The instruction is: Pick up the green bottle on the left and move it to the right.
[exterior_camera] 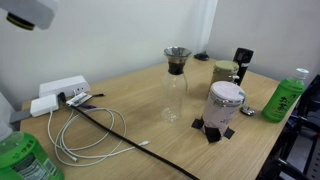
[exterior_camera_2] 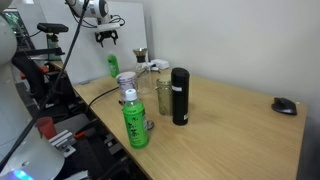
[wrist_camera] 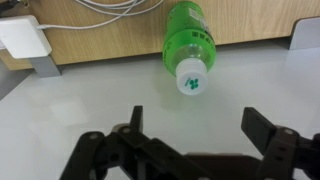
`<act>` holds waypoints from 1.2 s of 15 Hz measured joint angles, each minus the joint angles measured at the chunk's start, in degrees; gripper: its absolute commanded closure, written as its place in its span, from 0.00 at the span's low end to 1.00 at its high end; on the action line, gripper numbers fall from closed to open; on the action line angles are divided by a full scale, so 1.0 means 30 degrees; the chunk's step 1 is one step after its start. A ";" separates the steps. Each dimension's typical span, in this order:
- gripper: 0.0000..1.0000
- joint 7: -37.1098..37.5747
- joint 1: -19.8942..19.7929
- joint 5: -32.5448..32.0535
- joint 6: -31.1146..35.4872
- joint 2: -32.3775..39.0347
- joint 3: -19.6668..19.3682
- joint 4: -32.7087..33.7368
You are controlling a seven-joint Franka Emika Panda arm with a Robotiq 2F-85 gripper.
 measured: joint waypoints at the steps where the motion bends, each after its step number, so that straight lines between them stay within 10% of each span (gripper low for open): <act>1: 0.00 -0.0073 0.0075 -0.0205 -0.0074 0.0031 -0.0059 0.0051; 18: 0.00 -0.0182 0.0794 -0.1253 -0.0675 0.0930 -0.0808 0.0407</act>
